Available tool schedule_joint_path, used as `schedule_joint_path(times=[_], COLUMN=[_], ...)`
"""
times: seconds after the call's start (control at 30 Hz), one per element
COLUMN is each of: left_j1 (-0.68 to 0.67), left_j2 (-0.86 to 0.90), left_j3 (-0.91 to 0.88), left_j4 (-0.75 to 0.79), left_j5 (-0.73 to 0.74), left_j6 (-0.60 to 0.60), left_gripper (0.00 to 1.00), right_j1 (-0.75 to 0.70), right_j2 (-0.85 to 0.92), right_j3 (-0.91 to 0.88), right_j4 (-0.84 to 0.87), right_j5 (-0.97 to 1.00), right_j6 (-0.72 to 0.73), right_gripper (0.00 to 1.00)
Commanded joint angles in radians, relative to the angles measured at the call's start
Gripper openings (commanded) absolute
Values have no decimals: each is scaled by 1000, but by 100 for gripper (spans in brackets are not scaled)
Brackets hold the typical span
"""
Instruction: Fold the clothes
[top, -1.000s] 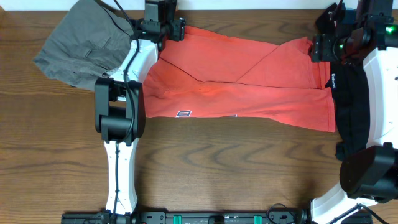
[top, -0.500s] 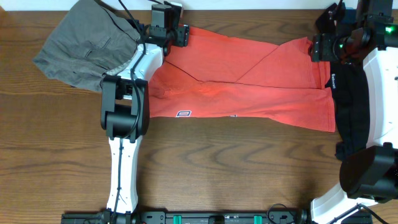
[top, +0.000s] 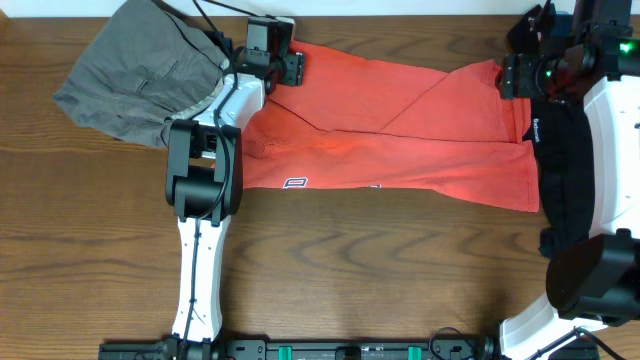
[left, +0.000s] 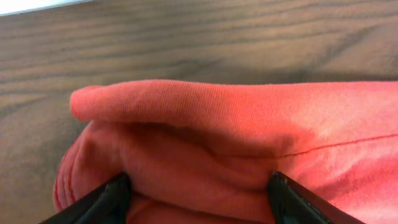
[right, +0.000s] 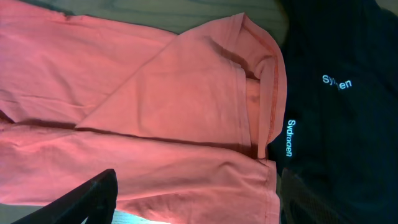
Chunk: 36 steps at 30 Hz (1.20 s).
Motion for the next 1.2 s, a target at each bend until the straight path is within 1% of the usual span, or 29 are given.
schedule_joint_path(times=[0.0,0.27,0.33,0.47,0.67,0.83,0.93,1.17], left_j1=[-1,0,0,0,0,0,0,2], left_j2=[14,11,8,-12,-117,-200,-205,-161], left_j3=[10,10,10,10,37,104,135,135], left_j4=[-101,-432,-487,-562,-576,-554,-504,-398], left_j5=[-13,-13,-13,-12,-12,-13,-13,-13], left_j6=[7,10,10,10,11,25,41,68], left_gripper=[73,75,77,78,78,78,78,78], right_j1=[9,10,10,10,10,10,10,10], right_j2=[1,1,1,1,1,2,2,2], right_j3=[12,12,12,12,12,12,12,12], right_j4=[2,2,3,10,24,29,24,18], right_j5=[3,3,3,3,3,3,2,3], right_j6=[-13,-13,-13,-13,-13,-13,-13,-13], right_gripper=[82,82,82,82,83,83,83,83])
